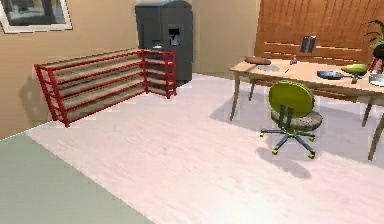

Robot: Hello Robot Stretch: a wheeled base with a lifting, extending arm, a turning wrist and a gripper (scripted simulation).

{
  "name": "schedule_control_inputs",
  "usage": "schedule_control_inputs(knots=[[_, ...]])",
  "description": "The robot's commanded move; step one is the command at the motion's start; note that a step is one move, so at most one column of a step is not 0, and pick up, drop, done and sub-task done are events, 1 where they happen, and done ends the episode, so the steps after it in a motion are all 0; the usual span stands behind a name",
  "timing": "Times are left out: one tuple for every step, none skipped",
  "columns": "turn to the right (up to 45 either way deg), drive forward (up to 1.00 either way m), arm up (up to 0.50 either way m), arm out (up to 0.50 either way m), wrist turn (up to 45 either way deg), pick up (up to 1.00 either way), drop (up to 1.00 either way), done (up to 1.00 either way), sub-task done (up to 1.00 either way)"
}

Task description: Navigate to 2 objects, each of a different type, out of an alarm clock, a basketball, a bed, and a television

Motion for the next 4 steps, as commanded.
schedule_control_inputs(knots=[[0.0, 1.0, 0.0, 0.0, 0.0, 0.0, 0.0, 0.0, 0.0], [0.0, 1.0, 0.0, 0.0, 0.0, 0.0, 0.0, 0.0, 0.0], [0.0, 0.7, 0.0, 0.0, 0.0, 0.0, 0.0, 0.0, 0.0], [42.0, 0.0, 0.0, 0.0, 0.0, 0.0, 0.0, 0.0, 0.0]])
